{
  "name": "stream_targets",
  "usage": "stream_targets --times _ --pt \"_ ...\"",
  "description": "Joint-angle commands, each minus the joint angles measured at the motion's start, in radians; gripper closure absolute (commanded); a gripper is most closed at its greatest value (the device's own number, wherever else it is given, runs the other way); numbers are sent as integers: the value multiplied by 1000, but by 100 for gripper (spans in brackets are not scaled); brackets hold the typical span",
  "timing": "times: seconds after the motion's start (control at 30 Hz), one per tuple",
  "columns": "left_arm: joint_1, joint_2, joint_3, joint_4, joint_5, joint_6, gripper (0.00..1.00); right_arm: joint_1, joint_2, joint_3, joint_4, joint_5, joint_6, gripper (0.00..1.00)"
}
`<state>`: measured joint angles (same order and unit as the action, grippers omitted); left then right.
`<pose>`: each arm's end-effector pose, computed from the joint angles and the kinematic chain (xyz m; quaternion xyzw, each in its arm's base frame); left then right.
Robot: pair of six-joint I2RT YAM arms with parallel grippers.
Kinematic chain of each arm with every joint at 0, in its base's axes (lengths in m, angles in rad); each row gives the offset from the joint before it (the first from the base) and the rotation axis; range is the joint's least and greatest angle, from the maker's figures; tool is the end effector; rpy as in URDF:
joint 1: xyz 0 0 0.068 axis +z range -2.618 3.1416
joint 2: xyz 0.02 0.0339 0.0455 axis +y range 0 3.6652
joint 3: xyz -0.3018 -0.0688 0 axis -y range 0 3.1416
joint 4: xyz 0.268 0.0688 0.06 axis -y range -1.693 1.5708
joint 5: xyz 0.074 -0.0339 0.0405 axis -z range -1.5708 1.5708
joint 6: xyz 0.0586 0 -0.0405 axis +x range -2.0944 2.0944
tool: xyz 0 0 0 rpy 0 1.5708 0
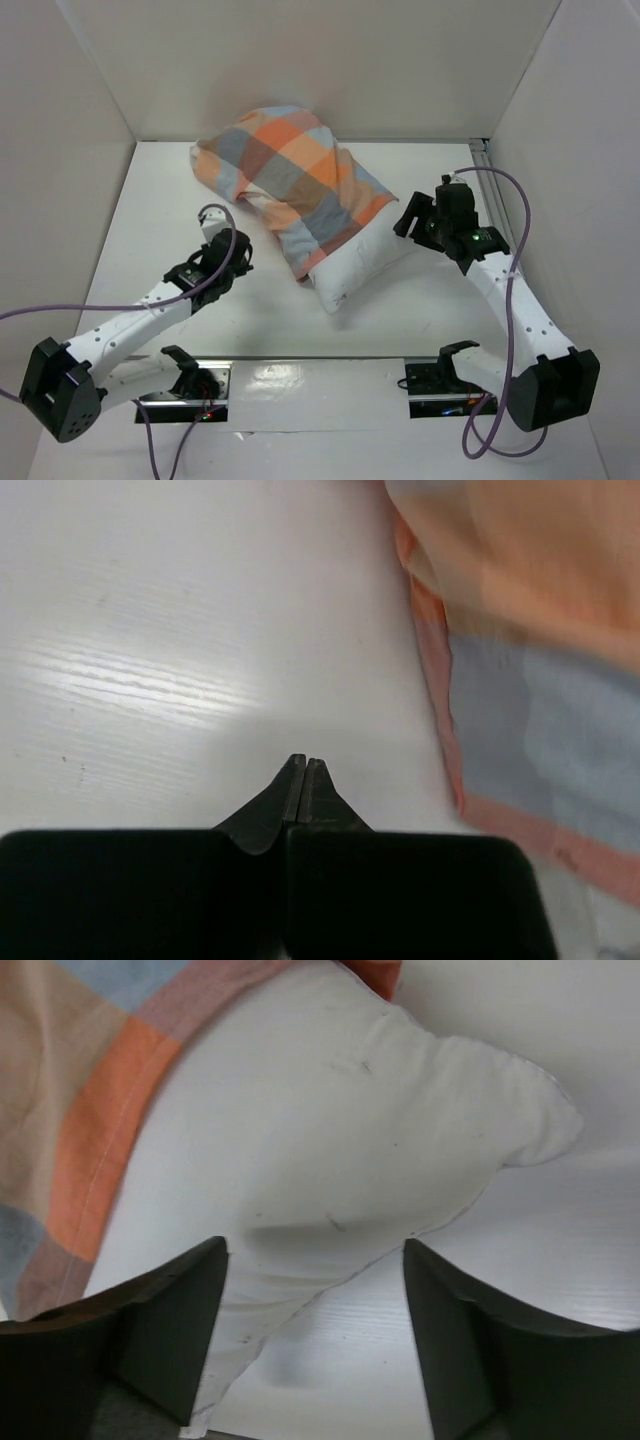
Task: Put the pillow into the pillowcase
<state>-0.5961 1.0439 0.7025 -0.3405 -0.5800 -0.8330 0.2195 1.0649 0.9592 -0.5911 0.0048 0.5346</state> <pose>0.2136 -0.1061 0.2636 -0.2243 0.8446 -0.0750 0.4804 0.2424 0.0538 0.3238 0.1432 0.8946 0.1538 0.3943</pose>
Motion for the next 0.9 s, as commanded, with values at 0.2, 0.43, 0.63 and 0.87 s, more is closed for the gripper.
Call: stream_targets --times 0.2,0.43,0.63,0.87 --pt "-200 145 -83 216 238 175 7 -26 78 85 33 -26 -41 4" --pt "-317 241 -97 385 226 210 6 -69 78 65 51 -117 -50 3" --pt "-353 418 -15 446 74 219 16 -78 69 56 51 -137 -50 3" --pt "-373 467 -5 491 -112 137 24 -88 60 46 51 -158 -50 1"
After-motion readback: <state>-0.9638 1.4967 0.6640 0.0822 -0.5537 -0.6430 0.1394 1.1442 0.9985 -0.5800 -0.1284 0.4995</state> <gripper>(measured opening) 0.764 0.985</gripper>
